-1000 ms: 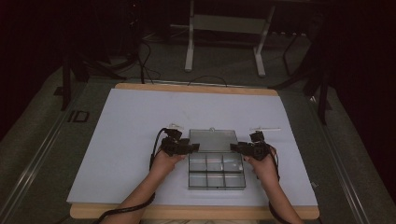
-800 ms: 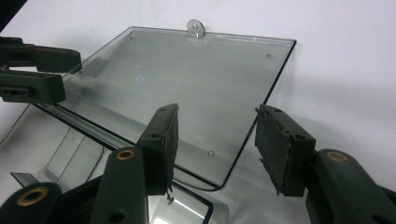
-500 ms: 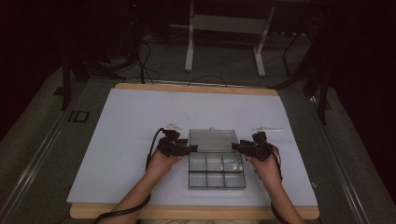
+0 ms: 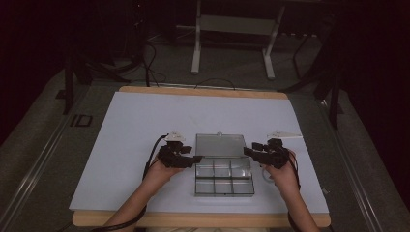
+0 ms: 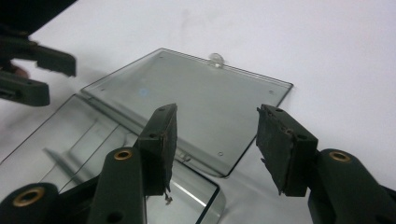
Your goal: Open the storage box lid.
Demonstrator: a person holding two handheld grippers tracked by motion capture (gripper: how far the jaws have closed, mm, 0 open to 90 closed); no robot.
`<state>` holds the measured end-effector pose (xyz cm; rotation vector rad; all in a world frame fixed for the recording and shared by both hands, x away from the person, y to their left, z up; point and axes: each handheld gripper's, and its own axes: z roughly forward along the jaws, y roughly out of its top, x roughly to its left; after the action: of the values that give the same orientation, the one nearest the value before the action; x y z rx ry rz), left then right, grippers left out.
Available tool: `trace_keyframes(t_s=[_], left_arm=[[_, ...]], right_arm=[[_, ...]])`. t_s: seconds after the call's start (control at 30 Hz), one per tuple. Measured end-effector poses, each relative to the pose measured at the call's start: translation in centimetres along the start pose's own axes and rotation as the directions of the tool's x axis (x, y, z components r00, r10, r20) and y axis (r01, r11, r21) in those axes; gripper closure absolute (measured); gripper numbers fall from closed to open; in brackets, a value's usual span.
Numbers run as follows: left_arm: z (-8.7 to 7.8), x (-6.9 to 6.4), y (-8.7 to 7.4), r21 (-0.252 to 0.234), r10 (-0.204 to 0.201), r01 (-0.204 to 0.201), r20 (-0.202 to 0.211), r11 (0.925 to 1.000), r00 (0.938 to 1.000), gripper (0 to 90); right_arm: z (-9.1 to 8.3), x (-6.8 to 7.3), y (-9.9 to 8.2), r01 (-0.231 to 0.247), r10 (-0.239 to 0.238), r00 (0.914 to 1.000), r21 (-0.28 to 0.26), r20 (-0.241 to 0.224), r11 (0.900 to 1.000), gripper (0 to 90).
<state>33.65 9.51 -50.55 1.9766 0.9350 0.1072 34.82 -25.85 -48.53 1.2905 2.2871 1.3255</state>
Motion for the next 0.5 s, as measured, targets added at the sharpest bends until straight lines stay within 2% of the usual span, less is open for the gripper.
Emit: trace_keyframes(t_s=[0.1,0.13,0.2,0.33,0.5], left_arm=[[-0.6,0.2,-0.3,-0.012,0.009,-0.009,0.014,0.9999,0.9999,32.0],[-0.7,0.4,-0.4,-0.015,0.010,-0.010,0.024,0.9998,0.9997,27.2],[-1.0,0.6,-0.6,-0.019,-0.007,0.007,0.026,0.9998,0.9996,25.2],[-1.3,1.0,-1.1,-0.013,-0.005,0.006,0.020,0.9999,0.9998,17.2],[-1.6,1.4,-1.7,-0.018,0.005,-0.004,0.026,0.9998,0.9996,12.1]], right_arm=[[-0.4,0.0,-0.2,0.042,-0.042,0.9991,0.009,-0.009,0.9991,47.9],[-0.5,0.0,-0.3,0.051,-0.051,0.9987,0.013,-0.008,0.9986,48.0],[-0.8,-0.2,-0.6,0.066,-0.066,0.9978,0.019,-0.007,0.9977,48.0],[-1.3,-0.8,-1.2,0.068,-0.068,0.9977,0.018,-0.005,0.9975,48.5],[-2.1,-1.5,-1.8,0.083,-0.083,0.9965,0.023,0.007,0.9963,49.3]])
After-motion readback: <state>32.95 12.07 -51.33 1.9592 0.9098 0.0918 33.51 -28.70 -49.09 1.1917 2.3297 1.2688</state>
